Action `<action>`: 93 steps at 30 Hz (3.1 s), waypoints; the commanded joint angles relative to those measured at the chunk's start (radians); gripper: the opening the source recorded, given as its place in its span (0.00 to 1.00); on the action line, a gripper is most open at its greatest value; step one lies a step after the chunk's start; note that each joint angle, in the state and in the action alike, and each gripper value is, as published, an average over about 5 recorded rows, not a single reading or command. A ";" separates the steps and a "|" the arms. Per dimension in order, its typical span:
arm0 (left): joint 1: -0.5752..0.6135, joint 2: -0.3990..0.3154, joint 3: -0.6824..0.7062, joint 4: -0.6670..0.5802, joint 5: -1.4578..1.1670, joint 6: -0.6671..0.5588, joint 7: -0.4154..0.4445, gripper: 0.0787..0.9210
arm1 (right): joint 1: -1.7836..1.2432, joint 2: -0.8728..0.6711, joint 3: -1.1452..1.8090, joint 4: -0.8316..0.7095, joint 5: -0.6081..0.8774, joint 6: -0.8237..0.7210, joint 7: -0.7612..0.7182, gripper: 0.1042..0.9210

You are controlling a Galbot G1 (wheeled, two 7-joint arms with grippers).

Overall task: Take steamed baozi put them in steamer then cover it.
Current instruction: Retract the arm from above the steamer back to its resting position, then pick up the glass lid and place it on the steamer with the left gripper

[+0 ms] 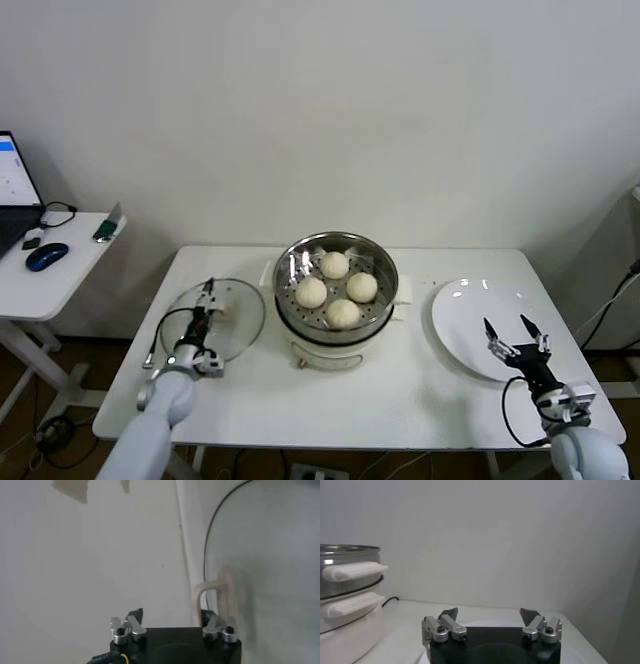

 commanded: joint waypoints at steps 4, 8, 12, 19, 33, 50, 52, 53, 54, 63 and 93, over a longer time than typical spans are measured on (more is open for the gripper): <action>-0.003 0.005 0.002 -0.002 -0.022 -0.007 0.003 0.54 | 0.008 0.011 -0.001 -0.007 -0.016 0.005 -0.002 0.88; 0.007 0.014 -0.002 -0.025 -0.034 -0.008 0.006 0.40 | 0.015 0.011 -0.003 -0.011 -0.018 0.006 -0.002 0.88; 0.036 0.033 -0.010 -0.078 -0.048 0.003 0.014 0.26 | 0.026 0.008 -0.007 -0.019 -0.021 0.009 -0.002 0.88; 0.131 0.078 -0.045 -0.239 -0.080 0.041 0.033 0.08 | 0.052 0.003 -0.019 -0.036 -0.025 0.010 0.000 0.88; 0.335 0.267 -0.089 -0.761 -0.191 0.306 0.144 0.08 | 0.137 -0.048 -0.082 -0.112 -0.034 0.013 0.000 0.88; 0.181 0.371 0.147 -0.981 -0.196 0.588 0.350 0.08 | 0.300 -0.084 -0.180 -0.299 -0.073 0.057 -0.034 0.88; 0.131 0.325 0.225 -0.955 -0.153 0.595 0.375 0.08 | 0.321 -0.085 -0.186 -0.317 -0.074 0.060 -0.037 0.88; 0.108 0.296 0.259 -0.942 -0.134 0.598 0.389 0.08 | 0.327 -0.085 -0.188 -0.323 -0.074 0.061 -0.037 0.88; 0.082 0.264 0.289 -0.927 -0.116 0.603 0.402 0.08 | 0.332 -0.085 -0.189 -0.328 -0.075 0.062 -0.038 0.88; -0.147 0.058 0.492 -0.745 -0.055 0.668 0.469 0.08 | 0.331 -0.084 -0.182 -0.353 -0.088 0.078 -0.047 0.88; -0.248 -0.186 0.660 -0.498 -0.004 0.723 0.451 0.08 | 0.291 -0.054 -0.137 -0.342 -0.091 0.095 -0.065 0.88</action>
